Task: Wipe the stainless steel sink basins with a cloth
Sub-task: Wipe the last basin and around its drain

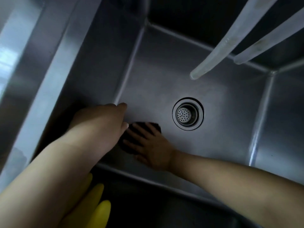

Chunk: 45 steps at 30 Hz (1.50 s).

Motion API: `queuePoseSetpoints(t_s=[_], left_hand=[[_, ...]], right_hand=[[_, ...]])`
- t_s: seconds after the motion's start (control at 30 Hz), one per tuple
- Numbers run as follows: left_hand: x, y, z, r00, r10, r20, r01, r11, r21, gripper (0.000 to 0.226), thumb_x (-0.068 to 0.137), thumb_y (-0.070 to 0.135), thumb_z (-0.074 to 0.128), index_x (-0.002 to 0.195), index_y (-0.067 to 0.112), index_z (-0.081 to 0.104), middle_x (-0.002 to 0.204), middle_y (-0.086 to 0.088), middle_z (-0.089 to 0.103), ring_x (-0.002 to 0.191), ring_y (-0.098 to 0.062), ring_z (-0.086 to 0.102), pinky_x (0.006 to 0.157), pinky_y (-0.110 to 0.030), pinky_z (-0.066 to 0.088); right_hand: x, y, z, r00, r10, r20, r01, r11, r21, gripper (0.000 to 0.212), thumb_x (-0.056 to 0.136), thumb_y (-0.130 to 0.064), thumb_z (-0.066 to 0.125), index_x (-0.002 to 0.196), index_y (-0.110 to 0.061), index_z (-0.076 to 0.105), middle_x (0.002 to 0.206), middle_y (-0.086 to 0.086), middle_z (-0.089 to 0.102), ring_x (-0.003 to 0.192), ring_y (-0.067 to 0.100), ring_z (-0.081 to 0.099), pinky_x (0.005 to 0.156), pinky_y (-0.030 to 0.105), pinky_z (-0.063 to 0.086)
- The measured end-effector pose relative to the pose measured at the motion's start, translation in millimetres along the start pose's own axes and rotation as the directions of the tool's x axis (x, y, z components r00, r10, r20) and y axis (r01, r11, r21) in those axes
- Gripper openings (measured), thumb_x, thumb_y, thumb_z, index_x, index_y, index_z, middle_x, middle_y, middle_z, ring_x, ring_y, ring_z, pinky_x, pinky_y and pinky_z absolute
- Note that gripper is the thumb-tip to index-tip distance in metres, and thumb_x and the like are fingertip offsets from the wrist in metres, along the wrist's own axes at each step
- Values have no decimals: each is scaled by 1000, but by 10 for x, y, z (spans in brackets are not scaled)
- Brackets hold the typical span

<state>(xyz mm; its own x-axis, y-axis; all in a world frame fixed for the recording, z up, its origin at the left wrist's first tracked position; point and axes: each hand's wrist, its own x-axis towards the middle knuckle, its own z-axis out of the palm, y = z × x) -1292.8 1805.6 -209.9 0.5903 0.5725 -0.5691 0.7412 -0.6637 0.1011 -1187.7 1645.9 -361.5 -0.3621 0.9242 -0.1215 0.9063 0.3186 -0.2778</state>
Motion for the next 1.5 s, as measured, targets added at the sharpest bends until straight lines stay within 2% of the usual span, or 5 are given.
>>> queuePoseSetpoints(t_s=[0.23, 0.4, 0.77, 1.2, 1.5], left_hand=[[-39, 49, -27, 998, 28, 55, -29, 999, 16, 39, 91, 46, 46, 125, 27, 42, 125, 0, 58, 112, -24, 57, 90, -39, 48], [-50, 64, -57, 999, 21, 50, -23, 999, 27, 40, 91, 47, 45, 126, 27, 40, 127, 1, 57, 113, -22, 56, 91, -39, 48], [-23, 73, -40, 998, 31, 56, -32, 999, 12, 41, 91, 47, 45, 128, 30, 39, 124, 3, 58, 111, -21, 58, 89, -36, 49], [-21, 29, 2, 997, 32, 74, -33, 999, 12, 37, 92, 46, 44, 124, 27, 41, 122, 2, 57, 107, -21, 57, 87, -40, 49], [1, 37, 31, 998, 48, 45, -48, 999, -6, 39, 91, 47, 45, 123, 26, 42, 122, 0, 58, 109, -24, 57, 87, -37, 48]], right_hand=[[-1139, 257, -30, 957, -257, 138, 267, 962, -57, 52, 95, -43, 43, 144, -24, 41, 153, 6, 32, 144, 29, 21, 117, 52, 14], [-1734, 808, -252, 987, 0, 158, 28, 985, -170, 69, 76, -41, 70, 139, -23, 46, 145, 8, 44, 134, 33, 38, 111, 51, 22], [-162, 529, -199, 1000, -25, -4, 25, 998, -52, 55, 92, -36, 47, 142, -13, 42, 150, 15, 35, 141, 35, 27, 115, 51, 17], [139, 1978, -716, 709, 690, -141, -698, 716, -3, 63, 90, -39, 37, 149, -19, 25, 156, 13, 23, 142, 34, 20, 114, 46, 17], [-1465, 1152, -479, 713, 701, -17, -697, 707, -117, 64, 86, -38, 37, 142, -6, 40, 149, 24, 31, 138, 42, 29, 112, 53, 19]])
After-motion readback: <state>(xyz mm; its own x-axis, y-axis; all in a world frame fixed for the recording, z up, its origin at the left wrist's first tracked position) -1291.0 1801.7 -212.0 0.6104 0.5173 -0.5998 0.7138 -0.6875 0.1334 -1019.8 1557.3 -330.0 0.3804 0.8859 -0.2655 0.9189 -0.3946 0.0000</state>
